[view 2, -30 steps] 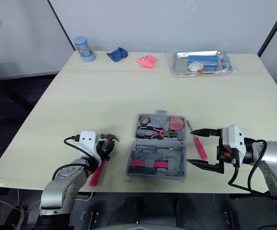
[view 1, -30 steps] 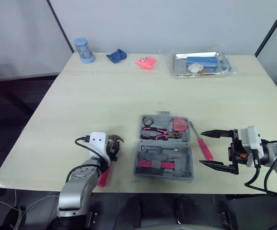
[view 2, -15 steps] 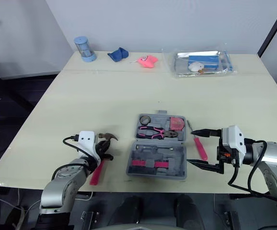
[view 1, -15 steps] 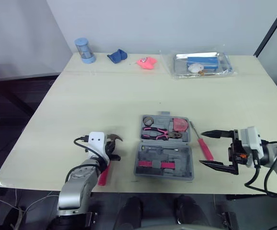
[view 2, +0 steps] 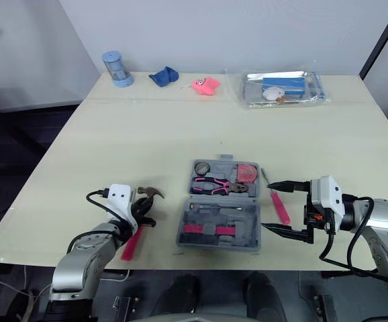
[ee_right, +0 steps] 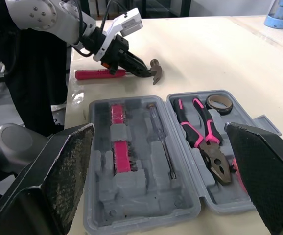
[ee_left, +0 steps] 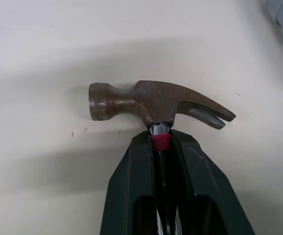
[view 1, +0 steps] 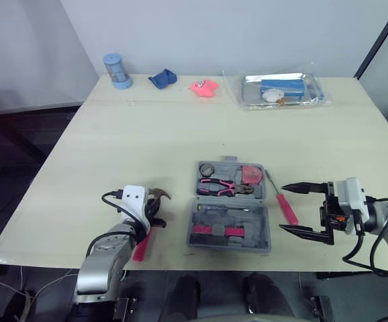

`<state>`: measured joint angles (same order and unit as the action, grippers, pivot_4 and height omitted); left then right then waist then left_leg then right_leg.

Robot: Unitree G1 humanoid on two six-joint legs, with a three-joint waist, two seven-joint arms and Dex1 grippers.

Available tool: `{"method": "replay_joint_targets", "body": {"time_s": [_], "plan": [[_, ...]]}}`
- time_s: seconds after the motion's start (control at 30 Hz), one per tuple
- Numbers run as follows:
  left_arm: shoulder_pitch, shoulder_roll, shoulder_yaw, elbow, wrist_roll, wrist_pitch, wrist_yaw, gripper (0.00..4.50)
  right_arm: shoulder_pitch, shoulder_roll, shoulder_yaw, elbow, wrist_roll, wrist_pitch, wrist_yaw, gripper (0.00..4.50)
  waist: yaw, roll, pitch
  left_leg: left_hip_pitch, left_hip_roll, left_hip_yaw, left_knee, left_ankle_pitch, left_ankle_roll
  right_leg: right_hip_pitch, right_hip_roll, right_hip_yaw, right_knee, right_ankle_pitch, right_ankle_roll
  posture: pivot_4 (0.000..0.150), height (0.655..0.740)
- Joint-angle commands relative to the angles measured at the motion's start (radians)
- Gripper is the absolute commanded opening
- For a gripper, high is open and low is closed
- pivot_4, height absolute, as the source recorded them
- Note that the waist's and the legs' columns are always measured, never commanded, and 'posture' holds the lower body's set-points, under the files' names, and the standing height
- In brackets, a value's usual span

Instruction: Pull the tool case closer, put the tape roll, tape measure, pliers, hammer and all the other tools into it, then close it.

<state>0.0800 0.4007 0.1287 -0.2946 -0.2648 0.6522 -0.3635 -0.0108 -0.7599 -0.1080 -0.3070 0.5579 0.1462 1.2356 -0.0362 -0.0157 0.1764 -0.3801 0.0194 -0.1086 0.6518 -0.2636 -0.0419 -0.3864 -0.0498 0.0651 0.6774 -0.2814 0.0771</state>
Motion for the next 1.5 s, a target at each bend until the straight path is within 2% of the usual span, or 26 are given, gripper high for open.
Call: {"method": "replay_joint_targets", "body": {"time_s": [0.03, 0.17, 0.3, 0.57, 0.77, 1.0, 1.2, 1.5], "plan": [[-0.024, 0.120, 0.037, -0.070, -0.043, -0.022, -0.147, 0.01, 0.008, -0.006, -0.035, -0.033, 0.021, -0.019, 0.005, 4.50, 0.001, -0.001, 0.001, 0.000, 0.000, 0.000, 0.000, 0.000, 0.000, 0.000, 0.000, -0.001, 0.000, 0.000, 0.000, 0.150, 0.7400], [-0.082, 0.281, 0.022, -0.070, -0.087, -0.026, -0.323, 0.01, 0.007, -0.004, -0.046, -0.019, 0.027, -0.022, 0.010, 4.50, 0.002, 0.000, 0.001, -0.001, 0.000, -0.001, 0.000, 0.000, 0.000, 0.000, 0.000, -0.002, 0.000, 0.000, 0.000, 0.150, 0.7400], [-0.196, 0.423, -0.073, -0.040, -0.102, -0.053, -0.528, 0.01, 0.016, -0.007, -0.064, 0.009, 0.023, -0.039, 0.032, 4.50, 0.003, 0.000, 0.002, -0.002, 0.000, -0.002, 0.000, 0.000, 0.000, 0.000, 0.000, -0.002, -0.002, 0.000, 0.000, 0.150, 0.7400], [-0.468, 0.444, -0.327, -0.030, -0.069, -0.049, -0.734, 0.01, 0.044, -0.006, -0.089, 0.030, 0.002, -0.079, 0.039, 4.50, -0.007, 0.001, 0.002, -0.002, 0.000, -0.001, -0.002, 0.000, 0.000, 0.000, 0.000, -0.002, -0.004, 0.000, 0.000, 0.150, 0.7400], [-0.602, 0.401, -0.477, -0.019, -0.046, -0.002, -0.804, 0.01, 0.068, 0.007, -0.088, 0.031, -0.010, -0.103, 0.026, 4.50, -0.004, 0.001, 0.002, -0.002, 0.000, -0.001, -0.001, 0.000, 0.000, 0.000, 0.000, -0.001, -0.003, 0.000, 0.000, 0.150, 0.7400], [-0.752, 0.285, -0.656, 0.061, 0.060, 0.031, -0.815, 0.01, 0.133, 0.013, -0.108, 0.023, -0.017, -0.138, 0.012, 4.50, -0.003, 0.000, 0.003, -0.002, 0.000, -0.001, -0.001, 0.000, 0.000, 0.000, 0.000, -0.002, -0.003, 0.000, 0.000, 0.150, 0.7400], [-0.818, 0.188, -0.746, 0.131, 0.119, 0.048, -0.816, 0.01, 0.175, 0.004, -0.123, 0.025, -0.017, -0.156, 0.010, 4.50, -0.004, 0.001, 0.003, -0.002, 0.000, -0.001, 0.000, 0.000, 0.000, 0.000, 0.001, -0.001, -0.002, 0.000, 0.000, 0.150, 0.7400], [-0.859, 0.107, -0.817, 0.194, 0.183, 0.050, -0.827, 0.01, 0.210, -0.011, -0.162, 0.040, -0.007, -0.154, 0.020, 4.50, -0.003, 0.001, 0.003, -0.002, 0.000, -0.001, 0.000, 0.000, 0.000, 0.000, 0.001, -0.001, -0.002, 0.000, 0.000, 0.150, 0.7400]]}}
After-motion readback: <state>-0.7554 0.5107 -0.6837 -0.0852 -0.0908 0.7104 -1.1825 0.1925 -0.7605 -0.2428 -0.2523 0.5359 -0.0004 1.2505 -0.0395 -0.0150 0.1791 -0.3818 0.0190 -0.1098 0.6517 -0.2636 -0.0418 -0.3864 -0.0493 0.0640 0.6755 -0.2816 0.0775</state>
